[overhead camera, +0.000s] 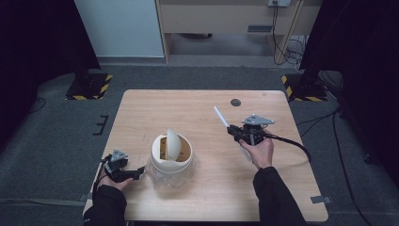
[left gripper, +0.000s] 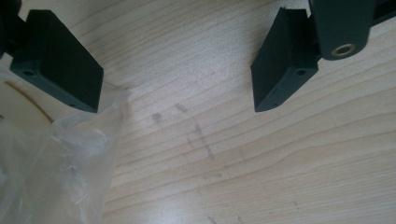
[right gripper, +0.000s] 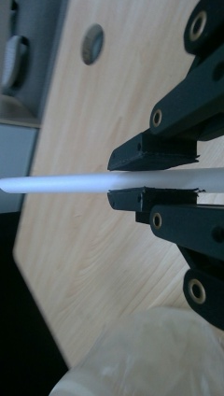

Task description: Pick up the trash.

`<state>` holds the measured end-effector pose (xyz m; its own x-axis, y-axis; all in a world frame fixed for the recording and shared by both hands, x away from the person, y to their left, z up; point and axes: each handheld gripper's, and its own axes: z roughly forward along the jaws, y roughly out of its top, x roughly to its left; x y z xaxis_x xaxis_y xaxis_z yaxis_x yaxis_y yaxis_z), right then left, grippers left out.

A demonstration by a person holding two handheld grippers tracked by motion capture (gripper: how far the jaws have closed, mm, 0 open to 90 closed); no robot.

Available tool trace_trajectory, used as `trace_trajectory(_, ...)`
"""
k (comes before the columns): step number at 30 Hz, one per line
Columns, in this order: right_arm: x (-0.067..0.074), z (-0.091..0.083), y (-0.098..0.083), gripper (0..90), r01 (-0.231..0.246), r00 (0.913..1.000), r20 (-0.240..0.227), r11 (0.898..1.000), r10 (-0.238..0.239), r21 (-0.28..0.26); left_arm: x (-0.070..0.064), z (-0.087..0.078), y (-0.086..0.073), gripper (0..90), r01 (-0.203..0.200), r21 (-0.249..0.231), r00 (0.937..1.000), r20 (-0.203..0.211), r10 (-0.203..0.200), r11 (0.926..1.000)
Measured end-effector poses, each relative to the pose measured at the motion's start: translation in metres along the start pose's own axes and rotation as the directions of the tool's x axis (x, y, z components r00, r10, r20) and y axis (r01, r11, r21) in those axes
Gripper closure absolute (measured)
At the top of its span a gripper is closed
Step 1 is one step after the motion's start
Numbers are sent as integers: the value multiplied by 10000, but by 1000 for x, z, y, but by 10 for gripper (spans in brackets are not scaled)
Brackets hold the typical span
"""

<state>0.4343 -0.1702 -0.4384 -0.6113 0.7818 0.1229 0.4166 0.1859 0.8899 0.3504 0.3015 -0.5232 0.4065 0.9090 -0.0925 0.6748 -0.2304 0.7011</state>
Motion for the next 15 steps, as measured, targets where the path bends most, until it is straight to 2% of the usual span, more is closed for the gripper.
trace_trajectory(5,-4,-36,5,797,-14,9991,-425,9940,-32,-1096,-1,-10,5,205,243,-741,9997,12,-243,9970)
trace_trajectory(8,-5,-55,6,797,-21,9980,-623,9862,-83,-1653,-3,-18,9,223,442,-1246,9990,46,-440,9912)
trace_trajectory(11,-5,-67,7,797,-82,9971,-755,9780,-77,-2082,-5,-26,13,236,545,-1787,9985,58,-543,9824)
trace_trajectory(12,-5,-69,7,797,-108,9969,-787,9757,-67,-2188,-6,-30,15,238,567,-2115,9984,69,-565,9757)
trace_trajectory(13,-6,-73,8,797,-148,9964,-844,9702,-58,-2417,-7,-32,17,242,566,-2260,9984,60,-567,9725)
trace_trajectory(15,-5,-78,10,797,-116,9966,-817,9660,-99,-2584,-8,-38,20,244,556,-2629,9984,81,-554,9632)
